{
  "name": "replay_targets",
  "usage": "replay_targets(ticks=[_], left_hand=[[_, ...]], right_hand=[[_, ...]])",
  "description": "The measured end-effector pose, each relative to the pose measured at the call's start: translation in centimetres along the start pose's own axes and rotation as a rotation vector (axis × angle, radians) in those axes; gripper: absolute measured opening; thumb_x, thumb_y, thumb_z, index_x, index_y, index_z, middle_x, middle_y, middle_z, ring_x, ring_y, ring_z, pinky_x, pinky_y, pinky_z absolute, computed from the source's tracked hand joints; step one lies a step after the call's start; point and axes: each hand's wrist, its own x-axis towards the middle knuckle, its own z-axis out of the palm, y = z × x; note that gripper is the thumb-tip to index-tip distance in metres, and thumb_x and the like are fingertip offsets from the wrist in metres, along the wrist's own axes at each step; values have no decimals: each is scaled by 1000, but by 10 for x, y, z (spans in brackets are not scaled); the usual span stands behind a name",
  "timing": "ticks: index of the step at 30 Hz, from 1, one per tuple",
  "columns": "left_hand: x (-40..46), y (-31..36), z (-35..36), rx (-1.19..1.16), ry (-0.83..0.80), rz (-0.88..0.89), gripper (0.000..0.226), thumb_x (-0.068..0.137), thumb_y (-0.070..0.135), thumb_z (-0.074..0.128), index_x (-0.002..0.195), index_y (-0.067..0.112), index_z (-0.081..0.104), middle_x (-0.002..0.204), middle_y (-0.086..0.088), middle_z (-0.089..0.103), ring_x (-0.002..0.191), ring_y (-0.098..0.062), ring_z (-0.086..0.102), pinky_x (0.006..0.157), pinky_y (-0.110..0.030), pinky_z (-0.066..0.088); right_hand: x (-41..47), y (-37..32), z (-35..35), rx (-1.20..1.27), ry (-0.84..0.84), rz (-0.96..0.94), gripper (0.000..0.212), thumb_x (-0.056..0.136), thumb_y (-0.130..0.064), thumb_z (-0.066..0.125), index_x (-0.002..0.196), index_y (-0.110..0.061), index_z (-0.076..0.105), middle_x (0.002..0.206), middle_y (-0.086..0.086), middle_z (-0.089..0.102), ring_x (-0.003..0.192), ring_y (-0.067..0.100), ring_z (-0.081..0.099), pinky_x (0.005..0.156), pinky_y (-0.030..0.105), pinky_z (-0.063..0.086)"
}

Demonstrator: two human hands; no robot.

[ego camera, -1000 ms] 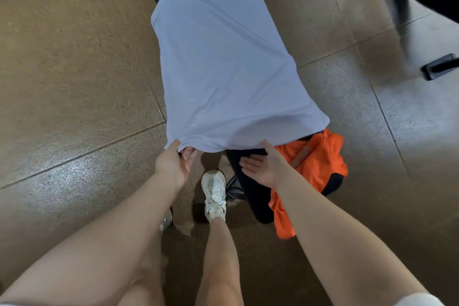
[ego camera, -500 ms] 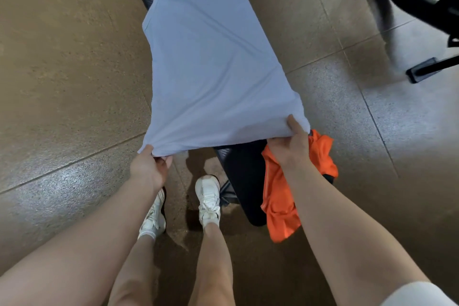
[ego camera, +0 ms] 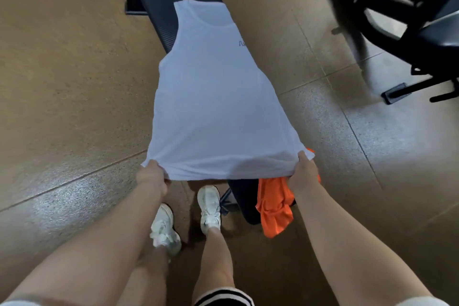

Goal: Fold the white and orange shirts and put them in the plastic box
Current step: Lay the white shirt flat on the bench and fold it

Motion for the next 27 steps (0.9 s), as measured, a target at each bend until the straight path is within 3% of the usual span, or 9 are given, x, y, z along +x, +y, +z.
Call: replay_targets(ticks=[1,5,8,12,15,18,20,23,27], left_hand=[[-7,5,-5,37,-3,8,32,93,9,41,123,11,52,72,-3,51,57,-15,47,48,-24,46],[-24,22,-20,24,-95,7,32,96,7,41,127,8,49,71,-3,53,50,-14,48,31,-13,40],[-26,46,-19,23,-165,48,16,97,7,41,86,7,52,49,0,54,29,-9,45,29,-11,34],[-19,81,-2,-103,-213,12,15,96,9,44,84,10,53,73,-1,62,37,-6,58,34,-12,43],[-28,104,25,-229,-268,-41,22,99,8,38,106,12,58,105,-2,67,96,-8,67,63,-5,46],[-32,131,66,-306,-236,-67,27,99,10,35,112,11,59,141,-1,47,129,-9,45,87,-8,39],[-26,149,98,-304,-223,-2,25,98,10,35,105,10,60,121,-4,60,106,-10,62,70,-7,46],[-19,176,141,-384,-207,45,26,95,11,37,70,11,46,52,3,62,45,-6,58,45,-12,49],[-15,208,191,-457,-270,52,28,96,13,32,75,6,50,38,1,60,37,-9,61,74,-21,55]], right_hand=[[-6,1,-4,-7,23,-28,8,93,-13,49,101,-15,52,62,0,50,47,7,51,42,10,39],[-35,3,-3,10,104,-80,31,92,-13,51,123,-12,56,111,10,62,93,26,60,86,32,53],[-39,1,9,-53,110,-127,29,90,-11,48,117,-9,57,89,4,61,67,17,55,53,22,49],[-35,-13,44,-35,103,-130,14,90,-11,46,95,-6,58,66,4,54,49,13,47,42,16,38],[-25,-36,74,38,120,-112,17,89,-6,43,76,-7,54,36,0,50,26,5,42,34,10,34],[-5,-71,106,43,114,-119,18,89,-8,44,97,0,57,32,-5,51,27,6,46,35,11,37],[6,-99,127,-14,106,-138,31,92,-11,44,117,3,55,70,9,70,55,21,62,47,18,44],[21,-134,153,-85,129,-167,37,93,-15,44,123,6,51,124,28,57,93,40,62,56,22,46],[38,-169,186,-51,107,-108,36,91,-18,49,121,0,54,94,12,57,69,15,54,50,16,39]])
